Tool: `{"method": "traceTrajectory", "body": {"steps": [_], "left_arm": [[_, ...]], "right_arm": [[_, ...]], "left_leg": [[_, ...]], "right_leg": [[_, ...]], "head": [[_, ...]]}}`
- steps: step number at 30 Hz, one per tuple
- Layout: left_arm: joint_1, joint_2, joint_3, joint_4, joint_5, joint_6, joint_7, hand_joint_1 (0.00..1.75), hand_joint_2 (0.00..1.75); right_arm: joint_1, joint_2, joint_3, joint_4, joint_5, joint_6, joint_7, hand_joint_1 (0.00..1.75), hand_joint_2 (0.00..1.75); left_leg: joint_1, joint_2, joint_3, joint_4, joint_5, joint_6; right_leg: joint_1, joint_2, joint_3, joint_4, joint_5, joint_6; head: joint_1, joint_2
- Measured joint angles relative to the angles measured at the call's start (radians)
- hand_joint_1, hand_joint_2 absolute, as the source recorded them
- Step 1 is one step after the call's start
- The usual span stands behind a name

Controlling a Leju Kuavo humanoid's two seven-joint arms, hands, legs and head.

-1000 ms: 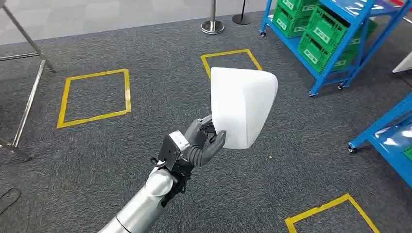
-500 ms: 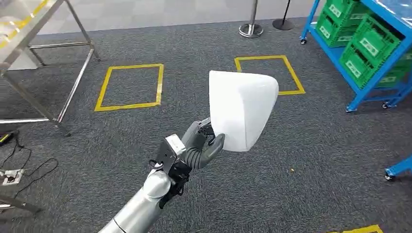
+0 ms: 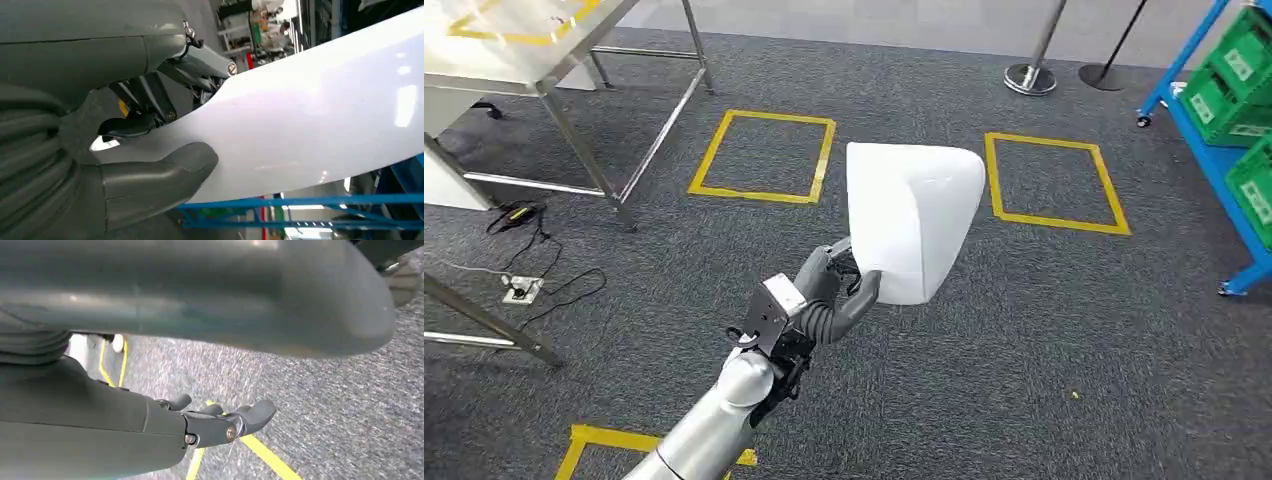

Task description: Take the parts from the cabinet and place them on the table.

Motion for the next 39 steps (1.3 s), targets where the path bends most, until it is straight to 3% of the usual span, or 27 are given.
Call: {"method": "traceTrajectory", "body": {"steps": [1, 3, 4, 5, 8, 9, 11, 12, 14, 15, 16, 18, 19, 20, 21, 24, 25, 26, 27, 29, 30, 32, 33, 34, 35, 36, 39], "left_arm": [[0.002, 0.0, 0.0, 0.002, 0.0, 0.0, 0.0, 1.75, 1.75], [0.003, 0.0, 0.0, 0.002, -0.001, 0.002, -0.002, 1.75, 1.75], [0.003, -0.001, 0.0, 0.002, -0.002, 0.002, -0.003, 1.75, 1.75], [0.002, -0.001, 0.0, 0.002, -0.002, 0.002, -0.003, 1.75, 1.75], [0.003, -0.002, 0.0, 0.002, -0.003, 0.003, -0.006, 1.75, 1.75], [0.003, 0.0, 0.0, 0.002, -0.003, 0.003, -0.007, 1.75, 1.75], [0.002, 0.001, 0.0, 0.0, -0.005, 0.004, -0.008, 1.75, 1.75], [0.002, 0.0, 0.0, -0.002, -0.006, 0.004, -0.009, 1.75, 1.75], [0.005, 0.001, 0.0, -0.002, -0.006, 0.004, -0.009, 1.75, 1.75], [0.007, 0.003, 0.0, -0.001, -0.006, 0.004, -0.008, 1.75, 1.75], [0.007, 0.004, 0.0, -0.001, -0.006, 0.004, -0.008, 1.75, 1.75], [0.007, 0.004, 0.0, -0.002, -0.007, 0.004, -0.008, 1.75, 1.75], [0.006, 0.003, 0.0, -0.004, -0.007, 0.004, -0.009, 1.75, 1.75], [0.005, 0.003, 0.0, -0.005, -0.007, 0.004, -0.009, 1.75, 1.75], [0.005, 0.001, 0.0, -0.007, -0.007, 0.004, -0.009, 1.75, 1.75], [0.005, 0.003, 0.0, -0.007, -0.008, 0.005, -0.009, 1.75, 1.75], [0.005, 0.003, 0.0, -0.007, -0.008, 0.006, -0.009, 1.75, 1.75], [0.002, 0.003, 0.0, -0.007, -0.008, 0.013, -0.008, 1.75, 1.75], [0.002, 0.001, 0.0, -0.007, -0.008, 0.015, -0.009, 1.75, 1.75], [0.003, 0.0, 0.0, -0.006, -0.009, 0.02, -0.009, 1.75, 1.75], [0.004, 0.001, 0.0, -0.005, -0.009, 0.02, -0.009, 1.75, 1.75], [0.004, 0.001, 0.0, -0.003, -0.009, 0.021, -0.009, 1.75, 1.75], [0.004, 0.001, 0.0, -0.003, -0.01, 0.022, -0.01, 1.75, 1.75], [0.003, 0.0, 0.0, -0.003, -0.01, 0.023, -0.011, 1.75, 1.75], [0.003, 0.0, 0.0, -0.003, -0.011, 0.023, -0.011, 1.75, 1.75], [0.001, -0.001, 0.0, -0.002, -0.012, 0.023, -0.012, 1.75, 1.75], [0.001, -0.003, 0.0, -0.001, -0.014, 0.025, -0.013, 1.75, 1.75]], "right_arm": [[0.0, 0.0, 0.0, 0.0, 0.0, 0.0, 0.0, 0.0, 0.0], [-0.003, -0.002, 0.0, 0.0, 0.0, 0.0, 0.0, 0.0, 0.0], [-0.003, -0.002, 0.0, 0.0, 0.0, 0.0, 0.0, 0.0, 0.0], [-0.002, -0.002, 0.0, 0.0, 0.0, 0.001, 0.0, 0.0, 0.0], [-0.005, -0.002, 0.0, 0.0, 0.0, 0.003, 0.002, 0.0, 0.0], [-0.005, 0.001, 0.0, 0.0, -0.001, 0.003, 0.002, 0.0, 0.0], [-0.006, -0.001, 0.0, 0.0, -0.001, 0.003, -0.001, 0.0, 0.0], [-0.004, -0.001, 0.0, 0.0, -0.001, 0.002, -0.001, 0.0, 0.0], [0.001, -0.002, 0.0, 0.0, -0.001, 0.003, -0.001, 0.0, 0.0], [0.001, -0.002, 0.0, 0.0, -0.001, 0.003, -0.001, 0.0, 0.0], [0.0, -0.002, 0.0, 0.0, -0.001, 0.003, -0.001, 0.0, 0.0], [-0.002, -0.002, 0.0, 0.0, -0.001, 0.003, -0.002, 0.0, 0.0], [-0.003, -0.002, 0.0, 0.0, -0.001, 0.003, -0.002, 0.0, 0.0], [-0.003, -0.002, 0.0, 0.0, -0.001, 0.003, -0.002, 0.0, 0.0], [-0.003, -0.002, 0.0, 0.0, -0.001, 0.003, -0.002, 0.0, 0.0], [-0.005, -0.002, 0.0, 0.0, 0.0, 0.002, -0.002, 0.0, 0.0], [-0.008, -0.003, 0.0, 0.0, 0.0, 0.001, -0.003, 0.0, 0.0], [-0.008, -0.002, 0.0, 0.0, 0.002, -0.001, -0.003, 0.0, 0.0], [-0.008, -0.002, 0.0, 0.0, 0.004, -0.001, -0.003, 0.0, 0.0], [-0.003, -0.003, 0.0, 0.0, 0.007, -0.001, -0.003, 0.0, 0.0], [0.0, -0.003, 0.0, 0.0, 0.007, -0.001, -0.002, 0.0, 0.0], [-0.001, -0.003, 0.0, 0.0, 0.007, -0.001, -0.002, 0.0, 0.0], [-0.003, -0.003, 0.0, 0.0, 0.007, -0.001, -0.002, 0.0, 0.0], [-0.005, -0.003, 0.0, 0.0, 0.007, -0.002, -0.002, 0.0, 0.0], [-0.005, -0.005, 0.0, 0.0, 0.007, -0.003, -0.001, 0.0, 0.0], [-0.005, -0.005, 0.0, 0.0, 0.007, -0.005, 0.0, 0.0, 0.0], [-0.007, -0.005, 0.0, 0.0, 0.006, -0.007, 0.002, 0.0, 0.0]], "left_leg": [[0.001, -0.015, 0.0, 0.003, 0.0, 0.0], [0.004, -0.046, 0.002, 0.007, -0.002, -0.006], [0.005, -0.056, 0.0, 0.009, -0.003, -0.011], [0.0, -0.068, -0.007, 0.014, -0.003, -0.021], [0.009, -0.098, -0.012, 0.0, 0.009, -0.043], [0.006, -0.112, -0.021, -0.001, 0.012, -0.052], [-0.001, 0.002, -0.051, 0.066, -0.038, -0.053], [0.0, 0.032, -0.087, 0.143, -0.081, -0.057], [0.002, 0.048, -0.156, 0.294, -0.141, -0.061], [0.002, 0.049, -0.165, 0.318, -0.14, -0.062], [0.002, 0.053, -0.149, 0.29, -0.117, -0.063], [0.002, 0.076, -0.054, 0.121, -0.037, -0.06], [0.001, 0.119, -0.005, 0.036, -0.01, -0.056], [-0.01, 0.161, 0.009, 0.01, -0.024, -0.045], [-0.006, 0.138, 0.008, 0.01, -0.017, -0.034], [-0.007, 0.099, 0.005, 0.006, -0.012, -0.018], [0.0, 0.087, 0.007, 0.003, -0.008, -0.011], [0.003, 0.075, 0.006, 0.003, -0.006, -0.007], [0.003, 0.061, 0.004, 0.003, -0.004, -0.003], [0.001, 0.032, 0.0, 0.005, -0.002, 0.0], [0.0, 0.015, -0.002, 0.006, -0.002, 0.0], [0.0, -0.018, -0.002, 0.01, -0.001, -0.001], [0.001, -0.033, -0.001, 0.011, -0.001, -0.002], [0.001, -0.045, -0.001, 0.012, -0.001, -0.004], [0.003, -0.053, -0.005, 0.012, 0.001, -0.01], [0.001, -0.068, -0.011, 0.015, 0.003, -0.019], [0.009, -0.09, -0.015, 0.005, 0.011, -0.035]], "right_leg": [[-0.001, 0.001, 0.012, -0.038, 0.035, -0.002], [-0.004, 0.023, 0.092, -0.222, 0.138, -0.005], [-0.01, 0.072, 0.12, -0.293, 0.15, -0.007], [-0.008, 0.099, 0.123, -0.301, 0.144, -0.005], [0.0, 0.063, 0.124, -0.298, 0.148, -0.018], [-0.009, 0.046, 0.13, -0.311, 0.156, -0.03], [-0.004, 0.018, 0.134, -0.32, 0.161, -0.049], [-0.001, 0.003, 0.134, -0.32, 0.161, -0.05], [0.003, -0.03, 0.133, -0.32, 0.158, -0.054], [0.003, -0.045, 0.133, -0.319, 0.158, -0.053], [0.003, -0.06, 0.134, -0.319, 0.157, -0.052], [0.002, -0.087, 0.138, -0.317, 0.153, -0.047], [0.004, -0.097, 0.14, -0.313, 0.149, -0.042], [0.013, -0.104, 0.139, -0.307, 0.143, -0.035], [0.013, -0.114, 0.142, -0.307, 0.141, -0.029], [0.012, -0.152, 0.155, -0.312, 0.137, -0.015], [0.004, -0.112, 0.151, -0.303, 0.127, -0.005], [0.002, -0.052, 0.138, -0.27, 0.102, -0.003], [0.001, -0.02, 0.102, -0.194, 0.059, 0.0], [0.003, -0.004, 0.026, -0.043, 0.002, 0.001], [0.004, -0.003, 0.001, -0.002, 0.0, -0.001], [0.003, 0.002, 0.021, -0.067, 0.066, -0.008], [0.003, 0.012, 0.058, -0.154, 0.117, -0.012], [0.001, 0.043, 0.102, -0.25, 0.162, -0.016], [-0.004, 0.104, 0.121, -0.29, 0.148, -0.019], [-0.001, 0.106, 0.119, -0.303, 0.152, -0.014], [0.006, 0.081, 0.121, -0.301, 0.153, -0.019]], "head": [[0.0, 0.0], [0.001, 0.0], [0.001, 0.0], [0.002, 0.0], [0.001, 0.0], [0.0, 0.0], [-0.01, 0.0], [-0.011, 0.0], [-0.011, 0.0], [-0.011, 0.0], [-0.011, 0.0], [-0.011, 0.0], [-0.011, 0.0], [-0.011, 0.0], [-0.006, 0.0], [-0.006, 0.0], [-0.006, 0.0], [-0.005, 0.0], [0.0, 0.0], [0.003, 0.0], [0.003, 0.0], [0.003, 0.0], [0.004, 0.0], [0.005, 0.0], [0.005, 0.0], [0.005, 0.0], [0.006, 0.0]]}}
